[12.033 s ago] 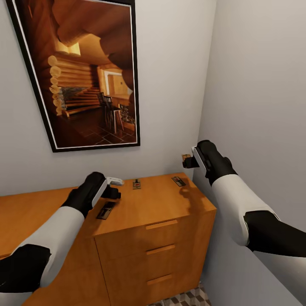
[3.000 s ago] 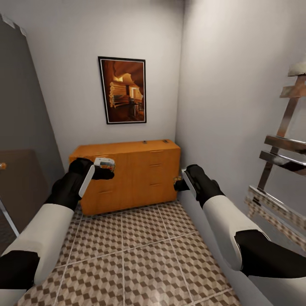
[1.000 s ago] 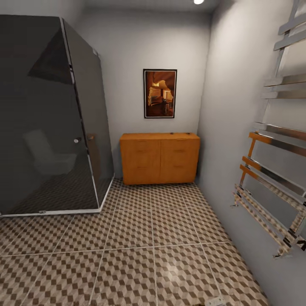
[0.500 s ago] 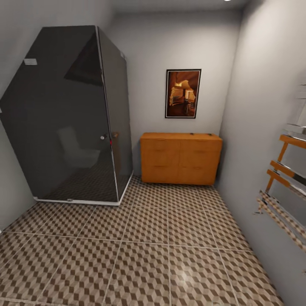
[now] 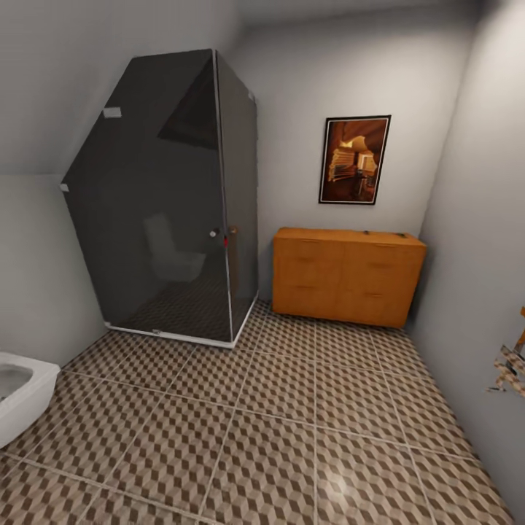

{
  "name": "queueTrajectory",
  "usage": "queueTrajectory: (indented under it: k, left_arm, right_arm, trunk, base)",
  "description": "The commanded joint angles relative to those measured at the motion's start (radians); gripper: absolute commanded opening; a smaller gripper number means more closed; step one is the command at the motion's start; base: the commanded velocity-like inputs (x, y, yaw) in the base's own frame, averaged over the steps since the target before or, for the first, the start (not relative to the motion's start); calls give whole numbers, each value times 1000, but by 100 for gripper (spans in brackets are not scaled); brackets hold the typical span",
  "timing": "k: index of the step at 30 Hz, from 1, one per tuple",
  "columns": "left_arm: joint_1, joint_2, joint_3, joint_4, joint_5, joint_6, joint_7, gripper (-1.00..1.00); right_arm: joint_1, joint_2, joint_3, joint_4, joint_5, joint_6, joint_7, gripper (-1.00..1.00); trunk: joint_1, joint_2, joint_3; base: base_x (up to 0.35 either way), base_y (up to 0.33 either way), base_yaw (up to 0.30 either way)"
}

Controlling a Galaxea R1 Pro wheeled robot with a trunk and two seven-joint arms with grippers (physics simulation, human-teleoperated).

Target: Take the four mousetraps from the cabinet in the bathroom and place them on the bathroom floor. Make sure all four end up on the same floor surface, and ensure that at least two of them are either under or directly next to the same bathroom sink.

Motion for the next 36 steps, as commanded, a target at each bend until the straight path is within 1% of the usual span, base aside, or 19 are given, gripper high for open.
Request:
queueTrajectory:
  k: [1, 2, 4, 5, 6, 8, 9, 10, 11, 12, 16, 21, 26, 30, 36]
  left_arm:
    - [-1, 2, -9, 1, 15, -9, 1, -100]
    - [-1, 3, -9, 1, 22, -12, 1, -100]
    - [0, 14, -9, 1, 49, -27, 2, -100]
    - [-1, 18, -9, 1, 57, -30, 2, -100]
    - [0, 35, -9, 1, 77, -40, 2, -100]
    - [0, 69, -10, 0, 97, -47, 2, -100]
    - [0, 94, -10, 0, 106, -48, 2, -100]
    - [0, 101, -10, -1, 108, -48, 1, -100]
    - [0, 115, -10, -3, 112, -46, 1, -100]
    - [0, 120, -9, -3, 112, -45, 1, -100]
    - [0, 127, -9, -6, 114, -44, 0, -100]
    - [-1, 127, -11, -7, 114, -47, -1, -100]
    - [0, 126, -11, -7, 114, -49, -1, -100]
    - [0, 126, -11, -7, 114, -49, -1, -100]
    - [0, 124, -11, -7, 114, -49, -1, -100]
  right_arm:
    - [5, 0, 4, 2, 7, 2, -3, -100]
    - [9, -1, 4, 2, 13, 2, -3, -100]
    - [20, -3, 4, 2, 35, 1, -2, -100]
    - [22, -4, 4, 2, 41, 1, -2, -100]
    - [26, -5, 4, 2, 52, 1, -2, -100]
    - [28, -7, 3, 2, 60, 1, -1, -100]
    - [28, -8, 3, 2, 63, 1, -1, -100]
    - [29, -9, 3, 2, 64, 1, 0, -100]
    - [29, -11, 3, 2, 65, 2, 0, -100]
    - [29, -11, 3, 2, 65, 2, 0, -100]
    - [29, -12, 3, 2, 67, 1, -1, -100]
    - [29, -13, 3, 2, 68, -6, -3, -100]
    - [29, -13, 3, 2, 68, -32, -8, -100]
    - [29, -14, 3, 2, 66, -40, -9, -100]
    - [29, -13, 3, 2, 65, -42, -6, -100]
  trunk:
    - [0, -1, -1]
    - [0, -1, -1]
    - [0, -1, -1]
    - [0, -1, -1]
    - [0, -1, -1]
    - [0, -1, 0]
    - [0, -1, 0]
    - [0, -1, 0]
    - [0, -1, 1]
    - [0, -1, 1]
    - [0, -1, 3]
    - [0, -1, 5]
    - [0, -1, 7]
    - [0, -1, 7]
    - [0, -1, 7]
  base:
    - [0, 0, 300]
    - [0, 0, 300]
    - [0, 0, 300]
    - [0, 0, 300]
    - [0, 0, 300]
    - [0, 0, 300]
    - [0, 0, 300]
    - [0, 0, 300]
    - [0, 0, 300]
    - [0, 0, 300]
    - [0, 0, 299]
    - [0, 0, 299]
    - [0, 0, 275]
    - [0, 0, 111]
    - [0, 0, 20]
